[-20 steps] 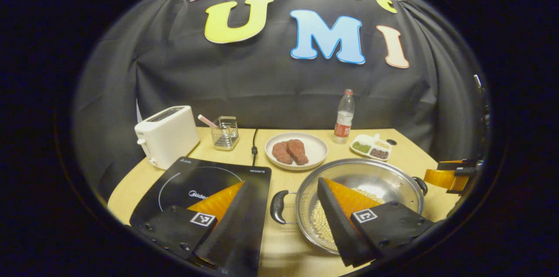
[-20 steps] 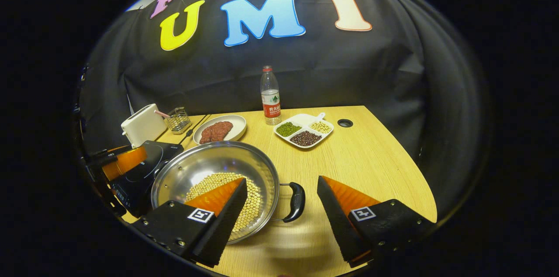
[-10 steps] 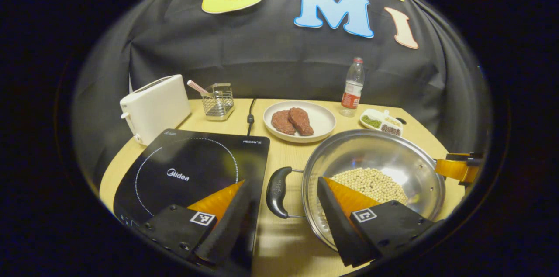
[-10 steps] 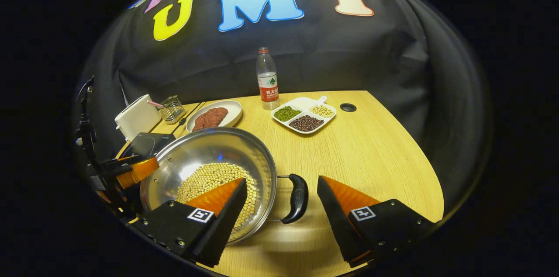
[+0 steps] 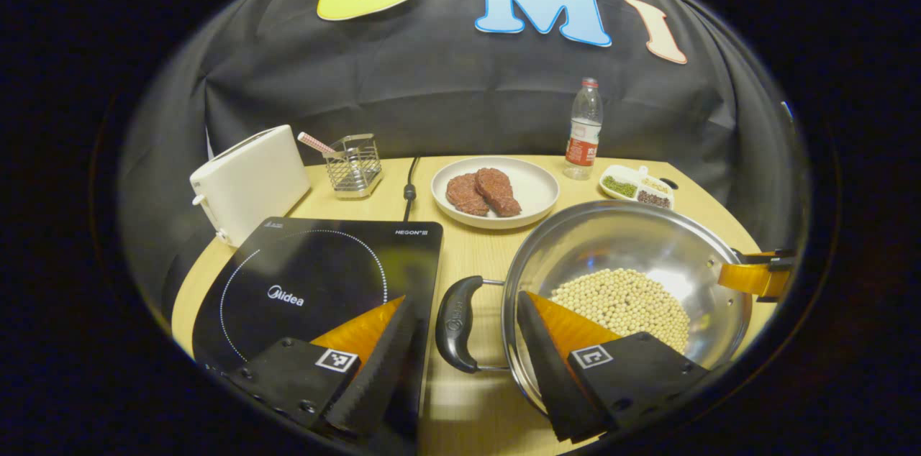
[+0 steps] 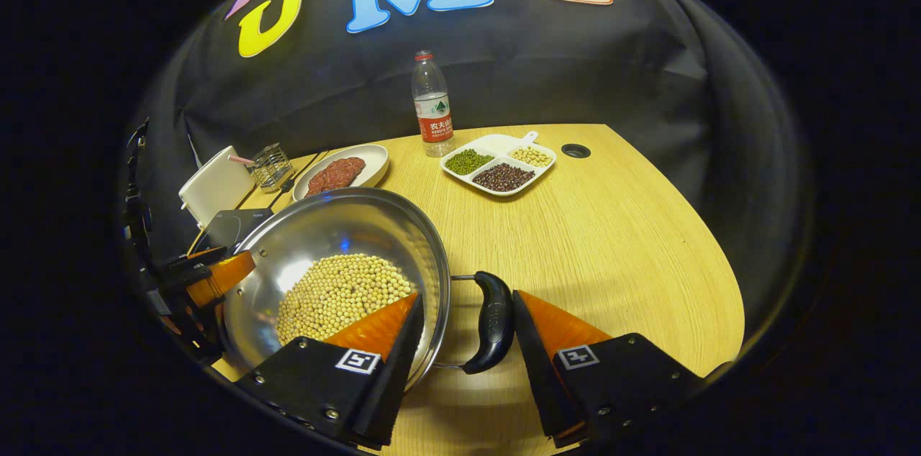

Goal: First push the handle of the pot to place it horizontally, then grasp the pot with both hands and set it on the induction cooktop.

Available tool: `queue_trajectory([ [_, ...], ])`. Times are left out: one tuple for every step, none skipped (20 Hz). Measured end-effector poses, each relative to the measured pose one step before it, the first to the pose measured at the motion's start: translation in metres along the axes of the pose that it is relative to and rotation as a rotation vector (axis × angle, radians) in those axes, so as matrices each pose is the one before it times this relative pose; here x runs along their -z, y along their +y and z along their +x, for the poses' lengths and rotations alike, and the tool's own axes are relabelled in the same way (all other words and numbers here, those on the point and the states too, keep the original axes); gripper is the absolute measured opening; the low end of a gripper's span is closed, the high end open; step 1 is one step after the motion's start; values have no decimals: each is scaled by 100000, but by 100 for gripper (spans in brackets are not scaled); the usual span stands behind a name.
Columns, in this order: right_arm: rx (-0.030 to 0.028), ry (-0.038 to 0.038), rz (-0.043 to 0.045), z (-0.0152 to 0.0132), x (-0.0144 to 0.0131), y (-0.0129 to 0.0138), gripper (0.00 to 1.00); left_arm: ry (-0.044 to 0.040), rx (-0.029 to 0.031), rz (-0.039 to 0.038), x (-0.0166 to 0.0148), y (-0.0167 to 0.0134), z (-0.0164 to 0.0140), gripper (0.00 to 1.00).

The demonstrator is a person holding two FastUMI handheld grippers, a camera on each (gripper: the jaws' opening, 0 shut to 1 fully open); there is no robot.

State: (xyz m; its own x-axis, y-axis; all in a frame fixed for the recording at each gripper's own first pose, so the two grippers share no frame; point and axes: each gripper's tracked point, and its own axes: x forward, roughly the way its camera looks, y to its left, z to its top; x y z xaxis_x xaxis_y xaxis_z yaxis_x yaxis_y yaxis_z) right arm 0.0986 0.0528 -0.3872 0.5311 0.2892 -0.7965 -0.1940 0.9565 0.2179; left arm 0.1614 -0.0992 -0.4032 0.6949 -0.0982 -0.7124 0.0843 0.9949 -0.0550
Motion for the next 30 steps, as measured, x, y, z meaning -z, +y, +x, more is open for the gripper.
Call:
queue_trajectory([
  [795,178,378,-658,-370,-383,74,211,355,310,120,-213,-15,89],
  [-249,151,1435,748,343,51,66,234,-543,687,-39,-88,15,87],
  [-351,257,555,-45,-102,-117,63,749,-510,1047,162,23,95,82],
  [-188,409,418,123,64,53,61,832,571,965,-22,-281,75,79],
  [325,44,-57,-69,-6,-82,53,-189,141,451,-309,-428,-460,85],
  [-109,729,414,12,28,-11,57,307,-369,55,203,-13,744,78],
  [-75,138,-4,-67,-28,-2,54,-165,512,-736,91,56,-244,70],
  [97,61,-398,94,42,-37,54,-424,172,-1065,-83,-98,-19,71],
  [496,-192,210,-144,-150,-159,54,180,163,-507,160,-88,-123,68],
  [103,40,591,203,-88,148,50,-389,-511,1031,-194,-59,-175,68],
  [32,282,-1680,-14,-18,-145,45,-186,-515,1418,50,-57,129,68],
  [97,-74,-387,-46,-6,-6,46,-149,-309,-8,-252,-88,-115,62],
  [-16,364,-820,61,-60,-93,45,-556,-140,-981,-93,-186,15,65],
  [78,-87,-131,78,-139,-145,46,350,4,-1997,27,-160,-32,65],
  [91,815,-603,-143,118,-147,45,181,162,-1803,40,-123,-272,69],
  [355,-13,-373,-118,32,-47,45,63,203,-1926,-36,-91,-80,65],
  [184,-203,-608,-327,-11,9,45,450,136,-704,147,-1,-250,69],
  [290,-379,-341,-282,-50,47,45,-162,274,-225,-28,15,-330,69],
  [118,-812,40,-303,-223,157,46,-572,151,2,-233,117,-257,65],
  [15,-315,224,-272,9,211,45,-904,186,177,-360,198,-291,60],
  [27,-92,-27,-273,-99,297,45,-1057,32,324,-260,190,-313,61],
  [350,-6,1,-184,41,226,45,-329,179,337,-200,215,-285,65],
  [482,120,-26,-266,-10,177,45,-5,395,113,-47,156,-290,60],
  [655,-156,445,-435,-77,386,45,-513,591,-661,-280,253,-254,60],
  [638,-978,-316,-488,-255,436,45,-130,727,-298,-105,445,-133,65],
  [423,-694,-1113,-341,-96,450,45,-526,373,-517,-276,475,-260,65],
  [141,-233,-440,-193,-211,489,45,-425,62,-67,-244,518,-204,69],
  [-170,-93,689,-223,-158,672,45,-680,-159,337,-323,604,-330,60],
  [-260,48,231,-171,-122,629,45,-875,-172,331,-349,539,-432,68],
  [-153,-285,-320,-83,-108,621,45,-427,-46,220,-432,599,-280,60],
])
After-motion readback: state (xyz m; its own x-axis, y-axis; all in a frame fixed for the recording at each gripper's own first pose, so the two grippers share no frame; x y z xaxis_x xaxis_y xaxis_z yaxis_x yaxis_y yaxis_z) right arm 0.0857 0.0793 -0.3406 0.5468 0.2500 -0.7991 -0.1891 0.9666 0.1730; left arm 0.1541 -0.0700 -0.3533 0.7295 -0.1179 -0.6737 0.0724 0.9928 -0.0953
